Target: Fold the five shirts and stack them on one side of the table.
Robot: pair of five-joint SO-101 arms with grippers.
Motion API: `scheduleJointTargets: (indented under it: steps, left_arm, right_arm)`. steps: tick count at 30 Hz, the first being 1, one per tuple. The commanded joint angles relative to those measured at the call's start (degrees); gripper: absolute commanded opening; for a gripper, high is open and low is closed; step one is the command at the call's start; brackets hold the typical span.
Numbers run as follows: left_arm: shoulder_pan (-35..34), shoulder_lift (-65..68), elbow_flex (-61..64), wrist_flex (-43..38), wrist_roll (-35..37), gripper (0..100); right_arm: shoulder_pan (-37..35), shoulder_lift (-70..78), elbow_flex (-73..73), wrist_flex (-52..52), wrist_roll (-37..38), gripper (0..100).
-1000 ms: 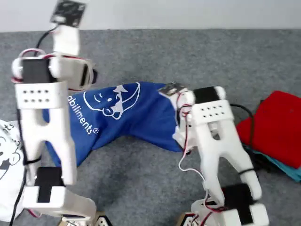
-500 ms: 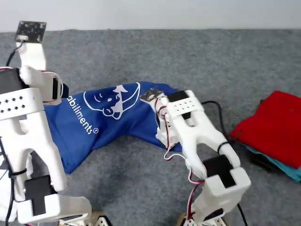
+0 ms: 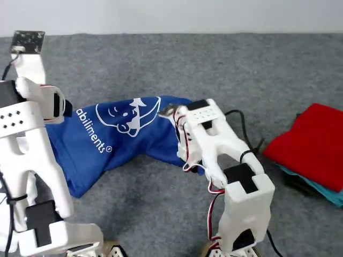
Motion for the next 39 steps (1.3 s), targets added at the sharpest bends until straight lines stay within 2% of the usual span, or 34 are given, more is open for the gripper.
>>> scheduleJointTargets:
  steps: [1,6,9,16,23,30,36,39]
  left_arm:
    - [-0.4,-5.2,2.3,1.2,-4.2,20]
    - [-0.3,-10.1,14.6,1.1,-13.0,20]
    - [-0.3,-10.9,24.0,0.5,-17.8,20]
    - [0.1,-10.8,39.0,-10.0,-20.7,20]
    - [6.4,-10.9,39.9,-3.2,-23.7,20]
    - [7.9,-7.8,45.9,-16.8,-23.6,20]
    - [7.4,4.1,46.0,-21.8,-23.3,20]
    - [4.9,9.2,43.3,-23.5,-20.3,20]
  right_arm:
    - [4.4,-3.3,-10.5,7.8,1.1,0.9]
    - [10.3,-9.2,-22.3,16.4,5.3,0.9]
    - [12.9,-12.4,-24.3,17.5,6.9,0.9]
    - [17.4,-20.9,-24.4,17.5,8.7,0.9]
    - [18.2,-29.8,-26.4,17.4,8.6,1.0]
    - [18.7,-34.8,-26.5,17.4,8.8,1.0]
    - [18.7,-37.3,-26.5,17.4,8.8,1.0]
    - [18.7,-38.5,-26.5,17.4,8.9,1.0]
